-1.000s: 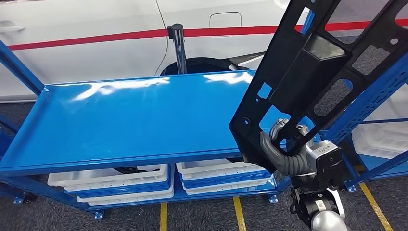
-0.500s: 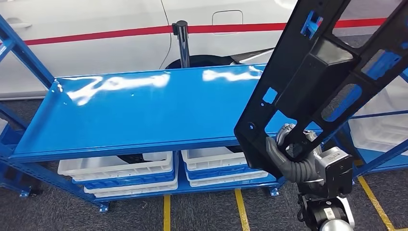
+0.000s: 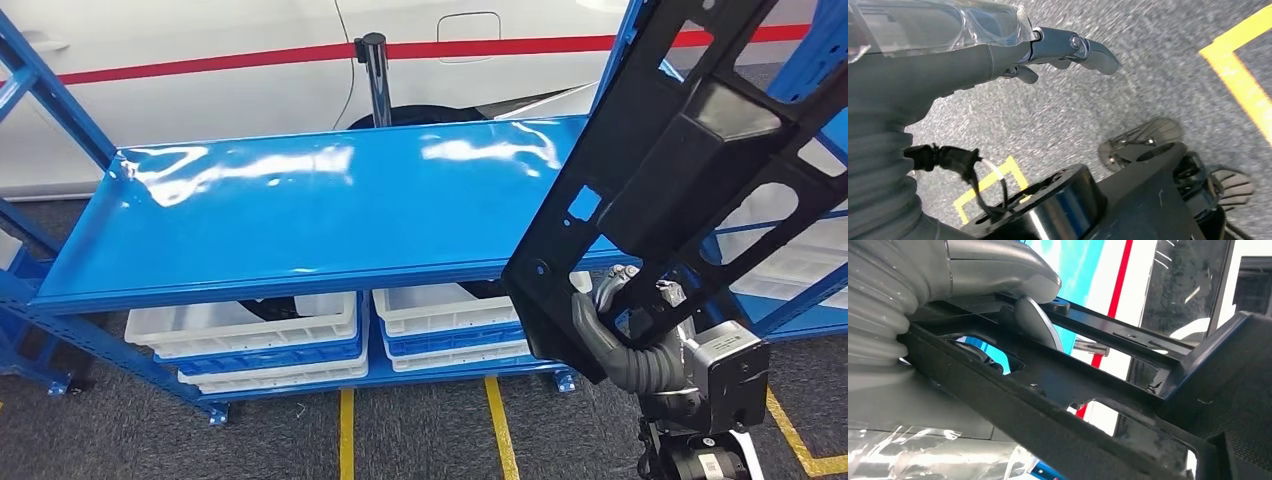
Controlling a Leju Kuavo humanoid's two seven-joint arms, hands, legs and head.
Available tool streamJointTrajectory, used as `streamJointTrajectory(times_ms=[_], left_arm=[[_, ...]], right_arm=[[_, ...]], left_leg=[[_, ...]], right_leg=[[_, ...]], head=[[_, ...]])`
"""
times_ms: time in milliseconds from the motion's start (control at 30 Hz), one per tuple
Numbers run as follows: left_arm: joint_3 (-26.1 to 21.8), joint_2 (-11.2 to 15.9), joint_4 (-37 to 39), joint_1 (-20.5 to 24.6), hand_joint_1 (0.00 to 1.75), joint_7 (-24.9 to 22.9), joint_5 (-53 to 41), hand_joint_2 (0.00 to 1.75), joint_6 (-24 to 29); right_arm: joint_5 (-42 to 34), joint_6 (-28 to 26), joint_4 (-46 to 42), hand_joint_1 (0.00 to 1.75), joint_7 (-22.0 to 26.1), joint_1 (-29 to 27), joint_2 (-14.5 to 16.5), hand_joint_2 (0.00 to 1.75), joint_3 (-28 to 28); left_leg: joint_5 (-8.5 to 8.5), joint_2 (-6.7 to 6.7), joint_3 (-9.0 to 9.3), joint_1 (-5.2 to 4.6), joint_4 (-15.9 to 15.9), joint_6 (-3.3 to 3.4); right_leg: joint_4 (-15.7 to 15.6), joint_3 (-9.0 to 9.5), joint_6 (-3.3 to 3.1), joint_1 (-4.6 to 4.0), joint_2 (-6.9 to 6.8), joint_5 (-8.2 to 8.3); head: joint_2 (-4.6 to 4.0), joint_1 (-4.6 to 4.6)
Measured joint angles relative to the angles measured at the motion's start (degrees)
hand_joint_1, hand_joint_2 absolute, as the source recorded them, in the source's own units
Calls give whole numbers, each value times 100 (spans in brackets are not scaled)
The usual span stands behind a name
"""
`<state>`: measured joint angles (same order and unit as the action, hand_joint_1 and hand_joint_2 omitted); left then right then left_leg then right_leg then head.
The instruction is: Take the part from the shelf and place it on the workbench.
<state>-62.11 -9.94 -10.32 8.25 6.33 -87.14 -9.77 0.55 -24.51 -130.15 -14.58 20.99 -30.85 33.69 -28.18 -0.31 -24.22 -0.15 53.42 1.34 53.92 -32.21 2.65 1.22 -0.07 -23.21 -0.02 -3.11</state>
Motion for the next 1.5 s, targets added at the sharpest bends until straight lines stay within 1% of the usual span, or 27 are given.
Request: streamJointTrajectory(times_ms=[67,133,167,233,300,333,367,433,500,600,633,700,767,800,833,867,933,1000,1067,1133,1200,1267,1300,1333,1400,1467,1500], left_arm=[[10,-2,0,-19,0,12,0,175,0],[17,-8,0,-18,0,22,0,175,0],[19,-12,0,-15,0,25,-1,175,0],[20,-16,0,-10,0,27,-1,175,0],[21,-18,0,-5,0,27,-1,175,0],[21,-18,0,-2,0,26,-1,175,0],[21,-18,0,2,0,26,-1,175,0],[22,-19,0,11,0,25,0,175,0],[23,-21,0,23,0,25,-1,175,0],[23,-22,0,34,0,25,-1,175,0],[23,-21,0,39,0,26,-1,175,2],[23,-20,0,59,0,33,-1,175,7],[23,-20,0,87,0,40,-1,175,15],[23,-20,0,96,0,41,-1,175,26],[23,-20,0,97,0,38,-2,175,37],[24,-20,0,89,0,34,-2,175,46],[26,-20,0,52,0,29,-2,175,51],[29,-20,0,11,0,39,2,175,50],[28,-20,0,-17,0,58,12,175,50],[26,-19,0,-24,0,91,26,175,50],[24,-10,0,-17,0,118,41,175,50],[21,6,0,-12,0,113,52,175,50],[20,14,0,-9,0,103,54,175,49],[19,20,0,-3,0,90,55,175,49],[16,26,0,16,0,54,52,175,48],[15,29,0,37,0,4,46,175,48],[14,30,0,47,0,-20,44,175,48]], right_arm=[[1,5,-41,175,-3,-20,-28,175,-36],[1,7,-63,175,-7,-47,-52,175,-57],[2,6,-70,175,-7,-60,-65,175,-68],[7,5,-84,175,-15,-100,-90,175,-101],[13,5,-97,175,-28,-147,-108,175,-124],[15,5,-102,175,-33,-166,-111,175,-127],[19,5,-108,175,-38,-178,-112,175,-131],[37,4,-125,175,-44,-192,-114,175,-143],[64,2,-153,175,-49,-196,-118,175,-165],[103,1,-185,175,-68,-200,-126,175,-184],[113,2,-194,175,-76,-201,-128,175,-186],[123,4,-209,175,-85,-210,-128,175,-190],[125,5,-213,175,-89,-222,-129,175,-193],[125,5,-213,175,-91,-228,-129,175,-194],[125,5,-214,175,-93,-230,-129,175,-194],[125,5,-217,175,-94,-233,-129,175,-194],[125,7,-232,175,-95,-238,-130,175,-195],[126,22,-251,175,-97,-239,-130,175,-205],[128,67,-256,175,-96,-222,-129,175,-213],[147,121,-236,175,-79,-172,-110,175,-193],[175,160,-166,175,-40,-72,-55,175,-145],[187,194,-47,175,6,32,25,175,-75],[188,208,14,175,23,59,67,175,-35],[188,220,65,175,34,79,109,175,6],[188,230,159,175,58,135,191,175,88],[186,231,233,175,93,195,246,175,146],[185,231,254,175,112,212,263,175,163]], left_leg=[[10,-5,-34,-21,-82,61],[89,4,-107,-16,-90,174],[135,11,-145,-11,-102,238],[217,19,-238,-22,-99,318],[283,22,-329,-46,-86,336],[308,23,-366,-55,-77,332],[327,23,-395,-60,-66,325],[350,22,-435,-72,-35,303],[379,21,-480,-91,-1,254],[416,9,-554,-99,45,152],[340,4,-601,-96,123,121],[-63,-3,-788,-70,613,54],[-534,0,-1013,-43,1402,-8],[-635,1,-1055,-35,1680,-29],[-612,1,-1008,-28,1761,-43],[-481,2,-863,-19,1613,-47],[-134,1,-371,-5,804,-29],[5,-4,-12,-19,84,9],[1,-8,22,-38,-120,40],[68,-8,-60,-18,-150,131],[173,-1,-153,-8,-173,251],[258,12,-250,-32,-163,302],[295,16,-299,-39,-154,308],[324,18,-350,-45,-137,306],[361,12,-450,-44,-75,289],[379,3,-532,-52,0,259],[392,2,-564,-62,27,232]], right_leg=[[2,-50,67,-6,0,78],[124,-135,122,9,5,-39],[321,-218,140,15,8,-219],[1090,-486,168,15,10,-745],[1753,-659,184,12,10,-994],[1786,-607,181,12,10,-934],[1575,-434,172,12,10,-787],[697,136,137,5,12,-481],[50,503,95,-21,21,-377],[-69,478,17,-25,9,-348],[-77,446,-28,-10,-4,-314],[-96,361,-116,13,-34,-233],[-93,262,-144,8,-43,-162],[-91,212,-141,6,-46,-126],[-86,163,-135,6,-43,-90],[-79,118,-125,6,-36,-57],[-54,39,-89,3,-21,-4],[-31,-30,-33,-11,-18,57],[-25,-95,27,-17,-21,145],[19,-182,86,-7,-19,129],[408,-361,124,-2,-14,-236],[1217,-619,146,0,-12,-748],[1578,-708,157,3,-11,-882],[1778,-723,166,7,-11,-890],[1455,-402,172,20,-12,-605],[598,152,158,24,-5,-374],[288,326,148,17,2,-350]], head=[[0,2],[0,6],[0,8],[0,14],[0,15],[0,15],[0,15],[0,16],[0,15],[0,14],[0,12],[0,7],[0,3],[0,3],[0,3],[0,3],[0,3],[0,4],[0,7],[0,9],[0,14],[0,19],[0,19],[0,19],[0,19],[0,20],[0,20]])
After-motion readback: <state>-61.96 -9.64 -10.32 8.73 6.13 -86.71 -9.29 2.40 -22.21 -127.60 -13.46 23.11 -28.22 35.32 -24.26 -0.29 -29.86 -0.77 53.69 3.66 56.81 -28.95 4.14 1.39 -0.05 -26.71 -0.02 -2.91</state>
